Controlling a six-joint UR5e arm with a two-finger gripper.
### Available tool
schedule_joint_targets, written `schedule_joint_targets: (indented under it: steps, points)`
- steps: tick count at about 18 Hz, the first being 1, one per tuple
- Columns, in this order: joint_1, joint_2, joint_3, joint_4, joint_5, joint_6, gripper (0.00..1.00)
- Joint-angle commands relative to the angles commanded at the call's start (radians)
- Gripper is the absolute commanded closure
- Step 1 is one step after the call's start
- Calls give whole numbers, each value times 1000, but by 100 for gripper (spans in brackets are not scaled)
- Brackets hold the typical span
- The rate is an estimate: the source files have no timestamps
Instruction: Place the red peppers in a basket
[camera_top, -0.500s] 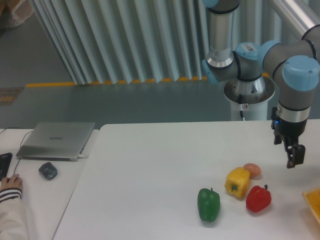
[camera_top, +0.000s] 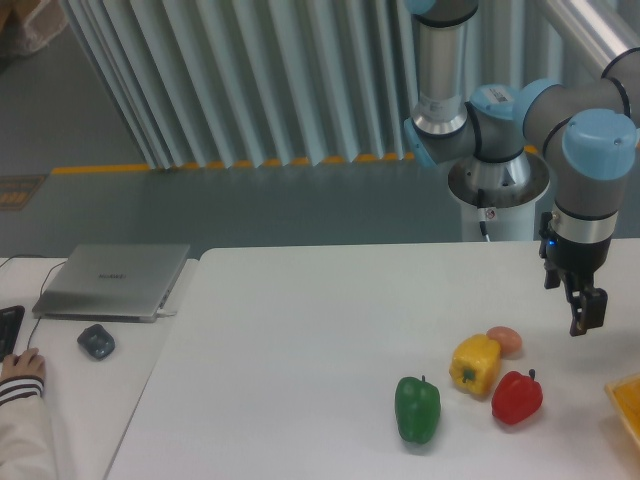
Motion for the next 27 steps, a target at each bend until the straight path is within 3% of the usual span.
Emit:
schedule_joint_targets:
  steps: [3, 9, 14, 19, 21, 24, 27]
  points:
    - [8, 9, -39, 63, -72, -65, 0]
    - [-2, 8, -46, 66, -92, -127, 0]
    - [-3, 2, -48, 117, -120, -196, 0]
    - [-21, 0, -39, 126, -130, -325, 0]
    - [-23, -8, -35, 155, -178, -409, 0]
    - [-34, -24, -35, 206, -169, -560, 0]
    - [-52, -46, -23, 226, -125, -559, 0]
